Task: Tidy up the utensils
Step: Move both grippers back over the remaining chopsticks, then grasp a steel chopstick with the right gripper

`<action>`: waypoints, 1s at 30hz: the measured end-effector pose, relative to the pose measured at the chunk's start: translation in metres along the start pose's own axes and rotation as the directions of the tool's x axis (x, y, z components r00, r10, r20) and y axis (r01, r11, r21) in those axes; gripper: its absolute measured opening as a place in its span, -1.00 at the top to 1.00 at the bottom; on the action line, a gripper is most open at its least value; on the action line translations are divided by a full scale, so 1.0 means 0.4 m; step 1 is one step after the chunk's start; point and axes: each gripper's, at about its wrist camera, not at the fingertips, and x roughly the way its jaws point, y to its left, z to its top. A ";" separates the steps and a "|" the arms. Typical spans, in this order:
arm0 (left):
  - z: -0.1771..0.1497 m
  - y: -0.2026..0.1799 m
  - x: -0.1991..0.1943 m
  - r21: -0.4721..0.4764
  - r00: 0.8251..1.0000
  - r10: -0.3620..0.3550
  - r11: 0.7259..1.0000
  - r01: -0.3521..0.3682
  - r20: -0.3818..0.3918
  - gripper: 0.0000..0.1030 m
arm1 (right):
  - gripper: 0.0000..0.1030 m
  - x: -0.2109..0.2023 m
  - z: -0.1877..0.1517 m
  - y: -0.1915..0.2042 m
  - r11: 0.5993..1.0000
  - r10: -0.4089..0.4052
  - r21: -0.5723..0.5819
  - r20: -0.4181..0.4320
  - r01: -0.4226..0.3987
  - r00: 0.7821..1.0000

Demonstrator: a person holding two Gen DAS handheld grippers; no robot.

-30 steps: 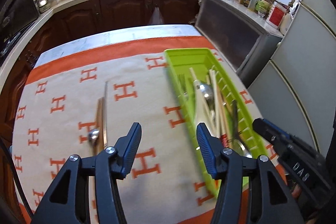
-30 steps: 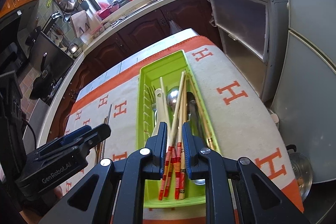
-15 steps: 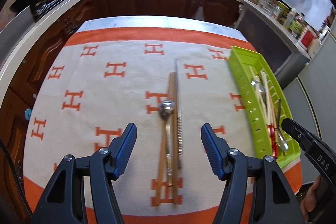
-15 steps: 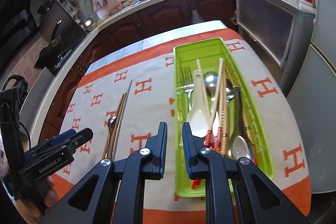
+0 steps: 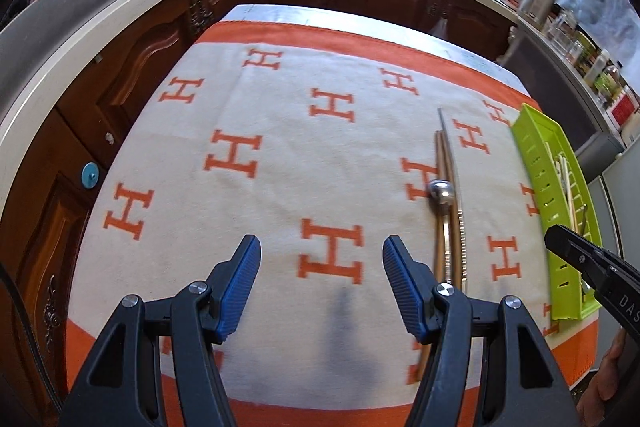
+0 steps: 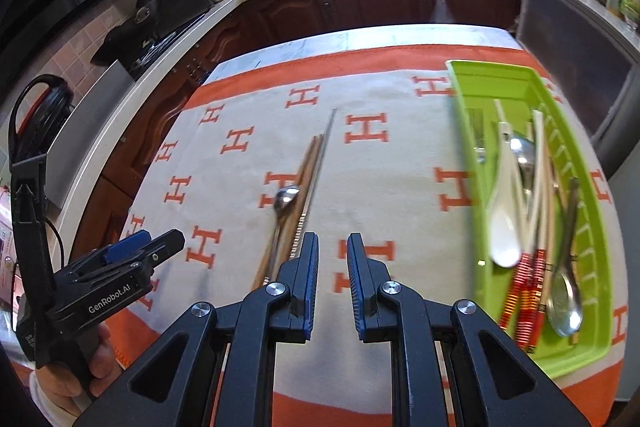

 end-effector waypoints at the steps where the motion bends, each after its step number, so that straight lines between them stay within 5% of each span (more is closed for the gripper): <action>1: -0.003 0.013 0.003 -0.010 1.000 0.003 1.000 -0.003 -0.001 -0.20 | 0.70 0.017 0.006 0.010 1.000 0.005 -0.001 -0.012 -0.005 1.000; 19: -0.020 0.054 0.055 -0.040 0.998 -0.033 0.999 0.032 -0.045 -0.20 | 0.70 0.264 0.049 0.019 0.999 -0.027 0.035 -0.124 0.032 0.992; 30: -0.022 0.055 0.077 -0.050 0.997 -0.040 0.998 0.037 -0.069 -0.20 | 0.70 0.293 0.052 0.088 0.981 -0.173 -0.108 -0.078 0.164 0.982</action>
